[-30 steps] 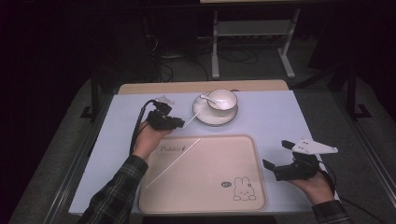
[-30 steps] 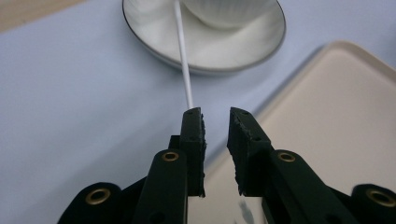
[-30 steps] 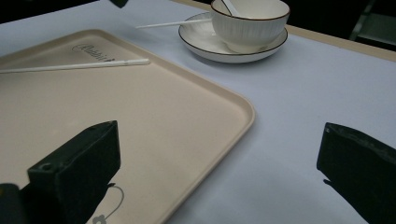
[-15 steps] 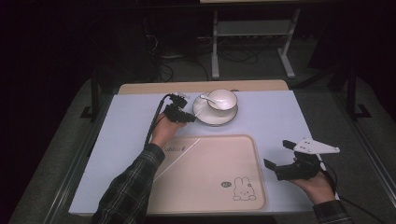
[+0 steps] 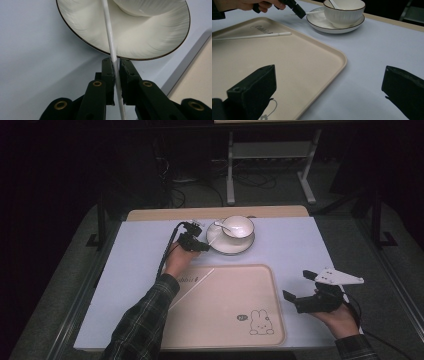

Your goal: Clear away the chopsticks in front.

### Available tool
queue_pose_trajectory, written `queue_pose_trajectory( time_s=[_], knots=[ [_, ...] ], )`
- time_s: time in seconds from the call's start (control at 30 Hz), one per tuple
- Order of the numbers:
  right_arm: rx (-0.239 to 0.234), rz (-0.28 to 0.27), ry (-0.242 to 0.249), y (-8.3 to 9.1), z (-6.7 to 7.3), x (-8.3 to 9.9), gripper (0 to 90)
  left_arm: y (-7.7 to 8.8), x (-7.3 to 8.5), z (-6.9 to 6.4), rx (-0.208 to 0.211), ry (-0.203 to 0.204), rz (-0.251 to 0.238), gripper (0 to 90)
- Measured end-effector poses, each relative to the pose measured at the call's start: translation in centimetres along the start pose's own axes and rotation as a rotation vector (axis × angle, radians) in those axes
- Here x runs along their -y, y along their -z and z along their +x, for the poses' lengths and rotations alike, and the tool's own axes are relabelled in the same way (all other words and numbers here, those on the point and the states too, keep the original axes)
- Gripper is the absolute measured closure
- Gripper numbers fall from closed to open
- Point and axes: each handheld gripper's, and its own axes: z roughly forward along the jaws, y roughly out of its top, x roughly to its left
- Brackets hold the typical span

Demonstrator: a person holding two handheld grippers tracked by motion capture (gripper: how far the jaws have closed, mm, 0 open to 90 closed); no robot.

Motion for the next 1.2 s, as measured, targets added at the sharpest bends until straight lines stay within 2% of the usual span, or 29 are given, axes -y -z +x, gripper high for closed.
queue_pose_trajectory(
  time_s=[0.07,0.2,0.37,0.57,0.63,0.77,1.0,1.2],
  knots=[
    [-0.001,0.001,0.001,0.0,0.0,0.0,0.0,0.0,0.0,-0.1,-0.007,0.003,-0.001,82.2],
    [-0.001,0.0,0.0,0.0,0.0,0.0,0.0,0.1,0.0,-0.1,-0.064,0.012,0.002,84.9],
    [-0.002,-0.002,-0.001,0.0,0.0,0.0,0.0,0.5,0.0,0.1,-0.072,0.022,-0.01,86.1],
    [-0.001,-0.005,-0.002,0.1,0.0,0.0,0.0,2.0,0.5,0.5,-0.07,0.02,-0.024,86.2],
    [0.0,-0.004,-0.002,0.1,0.0,0.0,0.0,2.8,1.0,0.8,-0.057,0.029,-0.036,86.2],
    [-0.001,-0.004,0.0,0.1,0.0,0.0,0.0,4.4,2.1,1.2,-0.059,0.027,-0.042,86.2],
    [0.001,-0.003,0.003,0.0,0.2,-0.1,0.0,7.5,4.7,1.9,-0.047,0.05,-0.065,86.3],
    [0.003,-0.005,0.003,0.0,0.3,-0.1,0.0,9.7,7.1,1.6,-0.037,0.055,-0.078,86.3]
  ],
)
